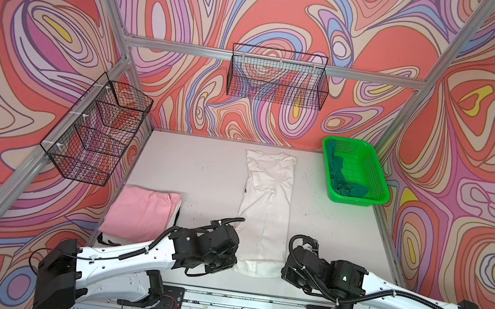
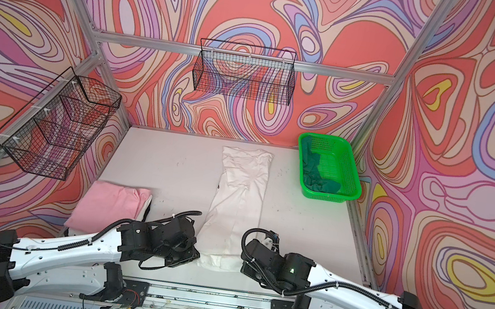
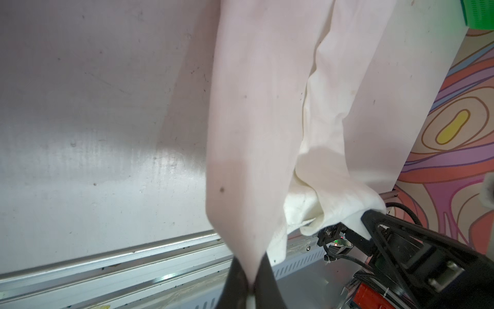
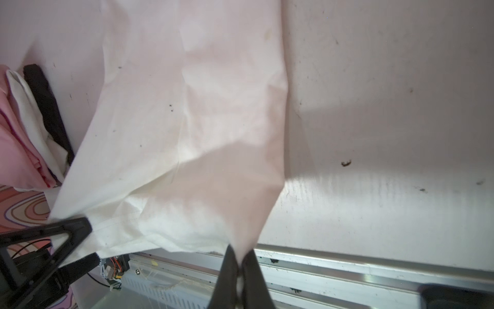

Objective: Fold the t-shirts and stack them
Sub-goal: 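Lift the near end with both grippers and fold it toward the far end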

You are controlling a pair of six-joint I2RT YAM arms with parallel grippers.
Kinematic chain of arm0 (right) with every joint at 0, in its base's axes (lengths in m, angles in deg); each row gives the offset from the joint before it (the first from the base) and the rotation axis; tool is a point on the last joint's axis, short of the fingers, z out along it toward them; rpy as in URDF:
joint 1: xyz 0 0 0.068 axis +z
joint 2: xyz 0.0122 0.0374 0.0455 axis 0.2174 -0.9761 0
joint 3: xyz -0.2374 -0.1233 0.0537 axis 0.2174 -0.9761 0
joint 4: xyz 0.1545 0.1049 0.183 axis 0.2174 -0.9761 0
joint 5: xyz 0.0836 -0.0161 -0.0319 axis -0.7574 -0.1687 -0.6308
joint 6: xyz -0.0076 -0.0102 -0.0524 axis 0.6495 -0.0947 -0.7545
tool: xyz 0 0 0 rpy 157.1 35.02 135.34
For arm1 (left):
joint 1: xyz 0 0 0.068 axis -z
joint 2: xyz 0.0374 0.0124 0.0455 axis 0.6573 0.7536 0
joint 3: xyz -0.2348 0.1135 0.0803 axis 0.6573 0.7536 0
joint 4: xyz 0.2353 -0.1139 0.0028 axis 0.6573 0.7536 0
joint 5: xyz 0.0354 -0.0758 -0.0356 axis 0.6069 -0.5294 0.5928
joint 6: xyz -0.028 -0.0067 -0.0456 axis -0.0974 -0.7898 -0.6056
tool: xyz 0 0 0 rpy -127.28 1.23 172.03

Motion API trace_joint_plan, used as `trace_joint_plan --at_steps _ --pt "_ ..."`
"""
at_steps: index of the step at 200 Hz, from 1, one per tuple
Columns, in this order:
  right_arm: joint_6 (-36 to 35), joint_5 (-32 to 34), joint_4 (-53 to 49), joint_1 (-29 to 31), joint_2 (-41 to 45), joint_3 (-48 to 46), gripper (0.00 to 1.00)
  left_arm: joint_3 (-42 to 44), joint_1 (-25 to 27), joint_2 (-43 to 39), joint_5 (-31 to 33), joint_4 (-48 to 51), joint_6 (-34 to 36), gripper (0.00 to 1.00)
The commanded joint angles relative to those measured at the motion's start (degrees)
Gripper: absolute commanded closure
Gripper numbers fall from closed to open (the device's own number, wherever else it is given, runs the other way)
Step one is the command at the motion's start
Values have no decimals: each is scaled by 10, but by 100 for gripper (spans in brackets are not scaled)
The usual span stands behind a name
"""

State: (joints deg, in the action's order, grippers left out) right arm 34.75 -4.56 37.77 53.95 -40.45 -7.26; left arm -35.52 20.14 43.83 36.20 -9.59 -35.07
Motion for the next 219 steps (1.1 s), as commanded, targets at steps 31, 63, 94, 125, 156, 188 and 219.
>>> trace_joint_plan --at_steps 31,63,94,125,156,188,219 --pt "-34 93 -51 -15 -40 69 100 -53 -64 33 5 42 52 100" --pt "-103 73 -38 -84 -50 98 100 -103 -94 59 1 58 91 100" --pt "-168 33 -7 -153 -74 121 100 -146 -117 98 -8 62 122 100" --pt "-217 10 17 -197 -109 148 100 -192 -148 151 -25 63 156 100" --pt "-261 -12 32 -255 -140 171 100 -242 -170 210 -40 66 182 100" --pt "-298 -50 56 -305 -172 185 100 -283 -195 260 -51 73 204 100" --pt "-327 -71 73 -341 -204 205 100 -321 -220 301 -62 73 219 100"
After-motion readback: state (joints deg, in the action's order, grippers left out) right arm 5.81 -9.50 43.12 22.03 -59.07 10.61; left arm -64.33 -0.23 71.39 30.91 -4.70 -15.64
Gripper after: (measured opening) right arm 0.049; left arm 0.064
